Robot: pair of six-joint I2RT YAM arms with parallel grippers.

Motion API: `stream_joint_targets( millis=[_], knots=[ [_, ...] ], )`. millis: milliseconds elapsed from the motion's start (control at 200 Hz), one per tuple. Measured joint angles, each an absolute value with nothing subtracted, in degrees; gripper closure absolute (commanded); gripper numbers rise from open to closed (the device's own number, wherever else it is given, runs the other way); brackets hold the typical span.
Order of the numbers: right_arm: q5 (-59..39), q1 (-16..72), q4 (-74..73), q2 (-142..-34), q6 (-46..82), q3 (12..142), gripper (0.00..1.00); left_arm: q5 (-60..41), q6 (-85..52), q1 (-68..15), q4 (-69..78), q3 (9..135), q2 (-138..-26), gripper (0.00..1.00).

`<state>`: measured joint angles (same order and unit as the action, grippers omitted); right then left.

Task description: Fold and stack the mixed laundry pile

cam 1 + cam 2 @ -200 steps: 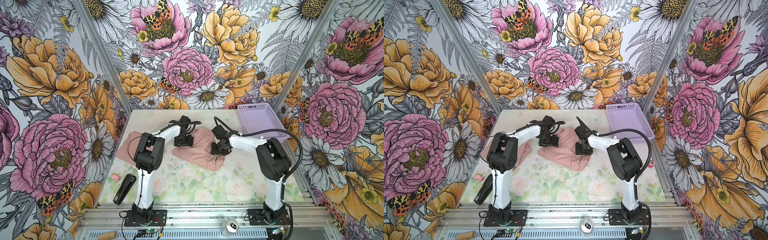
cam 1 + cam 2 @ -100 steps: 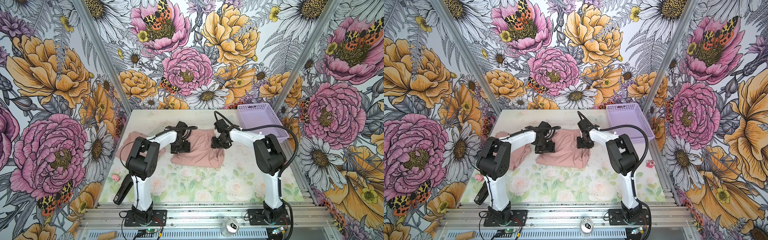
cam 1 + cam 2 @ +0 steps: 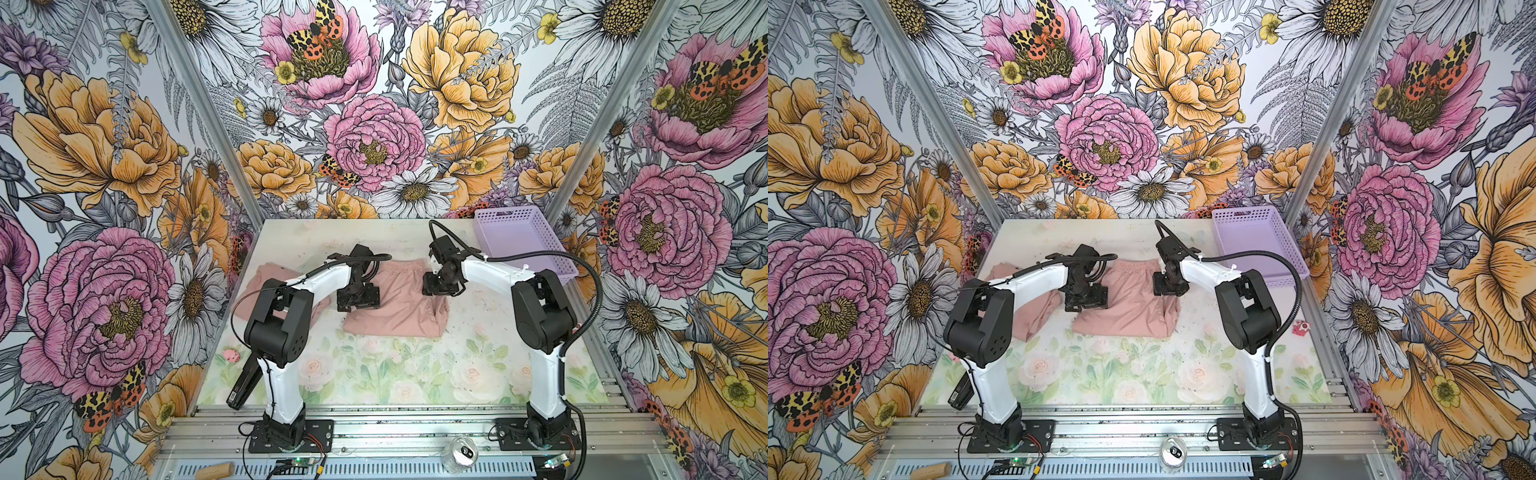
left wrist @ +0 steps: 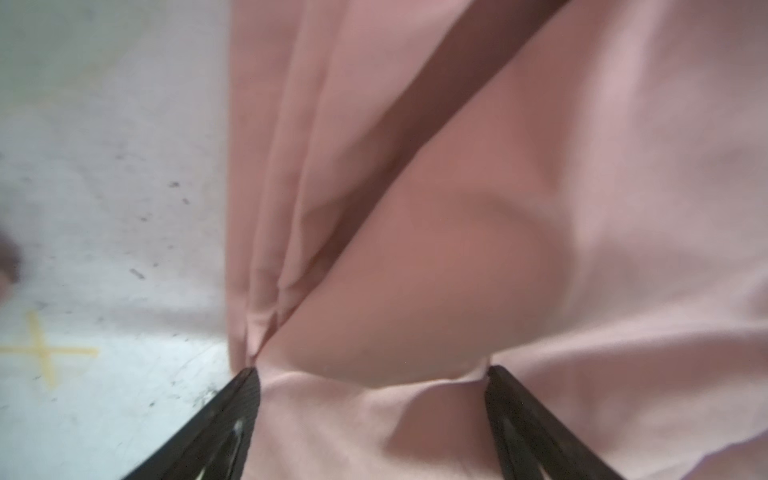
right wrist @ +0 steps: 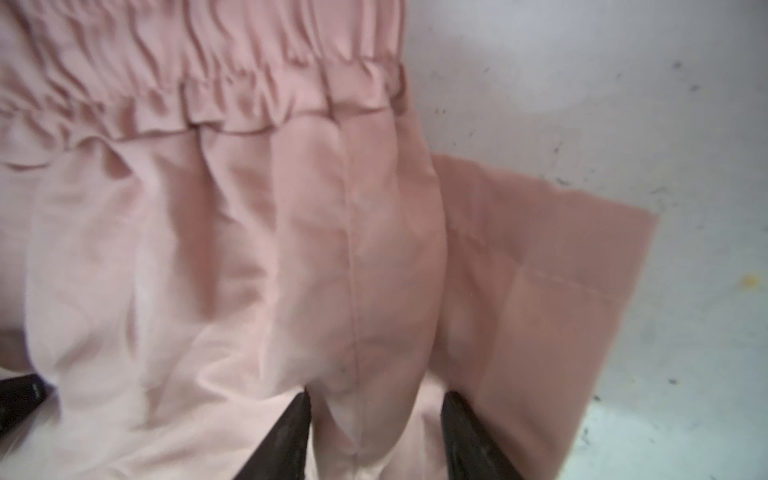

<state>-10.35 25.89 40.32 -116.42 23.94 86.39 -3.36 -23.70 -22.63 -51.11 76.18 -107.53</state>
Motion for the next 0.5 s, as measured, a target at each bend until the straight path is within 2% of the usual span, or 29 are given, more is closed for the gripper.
stream_joint_targets(
  millis=[100,295,500],
  knots=[
    [-10.7,25.9,40.5,-114.0,24.1,85.6,0.47,-1.6,-23.7,-22.0,-51.4,76.2,-104.0,0.15],
    [-10.8,25.9,40.7,-110.1,24.6,83.6,0.48,1.0,-23.9,-19.4,-49.5,71.2,-96.0,0.33],
    [-10.8,25.9,41.0,-108.9,25.4,83.1,0.5,4.0,-23.7,-17.1,-48.1,63.7,-96.1,0.43]
  ],
)
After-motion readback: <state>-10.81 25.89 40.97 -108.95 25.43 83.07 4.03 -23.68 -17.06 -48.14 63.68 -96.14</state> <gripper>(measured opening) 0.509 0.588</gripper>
